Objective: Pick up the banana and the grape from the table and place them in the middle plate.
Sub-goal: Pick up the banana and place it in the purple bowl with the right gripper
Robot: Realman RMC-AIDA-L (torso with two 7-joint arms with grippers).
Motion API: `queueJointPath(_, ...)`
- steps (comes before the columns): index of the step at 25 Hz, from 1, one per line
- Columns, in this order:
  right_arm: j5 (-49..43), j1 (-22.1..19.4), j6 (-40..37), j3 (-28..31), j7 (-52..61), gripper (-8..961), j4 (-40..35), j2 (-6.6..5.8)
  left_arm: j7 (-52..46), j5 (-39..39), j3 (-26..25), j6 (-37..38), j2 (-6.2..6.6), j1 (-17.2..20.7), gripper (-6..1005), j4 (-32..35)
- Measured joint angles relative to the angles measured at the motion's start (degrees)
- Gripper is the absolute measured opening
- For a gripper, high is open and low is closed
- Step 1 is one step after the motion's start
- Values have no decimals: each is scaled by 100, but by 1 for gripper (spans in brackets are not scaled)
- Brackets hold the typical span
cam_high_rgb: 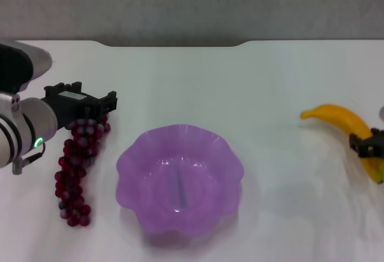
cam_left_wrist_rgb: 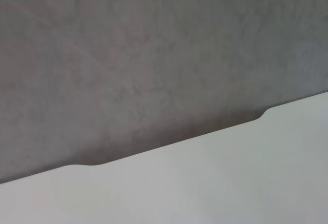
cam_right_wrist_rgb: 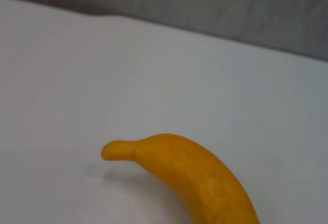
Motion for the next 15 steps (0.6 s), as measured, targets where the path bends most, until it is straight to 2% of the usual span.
queueJointPath(6, -34, -241, 82, 316, -39, 476, -716, -6, 12, 0, -31, 0, 9, 10, 779, 6)
queueJointPath(11, -40, -480, 729, 482, -403, 476, -2172, 1, 33, 0, -43, -1, 10, 25, 779, 6)
queueJointPath(15, -10, -430, 1347, 354, -738, 476, -3025, 16, 40, 0, -24, 0, 9, 23, 779, 6)
